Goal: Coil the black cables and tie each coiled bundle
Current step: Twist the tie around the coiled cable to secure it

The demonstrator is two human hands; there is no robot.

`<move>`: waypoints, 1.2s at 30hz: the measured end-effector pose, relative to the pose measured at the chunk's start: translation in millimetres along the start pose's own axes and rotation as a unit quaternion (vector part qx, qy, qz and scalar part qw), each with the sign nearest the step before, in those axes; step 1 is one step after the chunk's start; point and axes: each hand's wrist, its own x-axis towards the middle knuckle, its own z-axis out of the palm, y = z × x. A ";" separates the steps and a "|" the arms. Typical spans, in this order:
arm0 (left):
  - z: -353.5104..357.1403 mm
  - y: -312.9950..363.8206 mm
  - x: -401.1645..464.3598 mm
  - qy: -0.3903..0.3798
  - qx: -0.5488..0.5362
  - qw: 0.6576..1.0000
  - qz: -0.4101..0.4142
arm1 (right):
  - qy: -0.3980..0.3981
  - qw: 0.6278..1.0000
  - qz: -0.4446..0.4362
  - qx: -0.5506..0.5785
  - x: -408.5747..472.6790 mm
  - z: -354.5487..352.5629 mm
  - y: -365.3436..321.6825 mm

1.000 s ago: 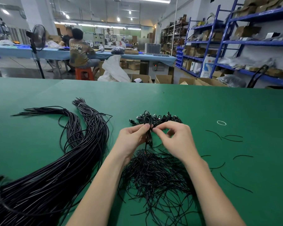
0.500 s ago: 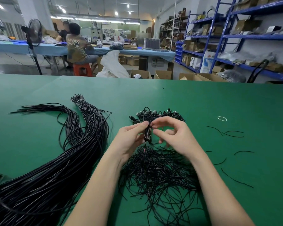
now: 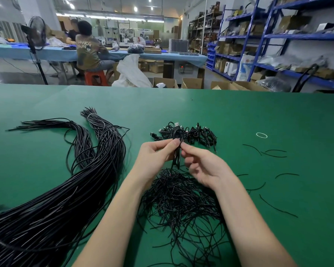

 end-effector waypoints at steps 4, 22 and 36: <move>-4.7 -1.6 -0.2 0.023 -0.082 0.994 -0.068 | 0.109 0.879 -0.307 -0.348 6.0 -5.5 7.0; -16.7 10.7 -3.4 -0.078 -0.049 0.994 -0.062 | 0.098 0.691 -0.478 -0.533 -2.5 -12.6 1.9; -15.6 12.3 -5.3 -0.058 -0.120 0.984 -0.121 | 0.024 0.764 -0.379 -0.522 -6.0 -10.1 -11.3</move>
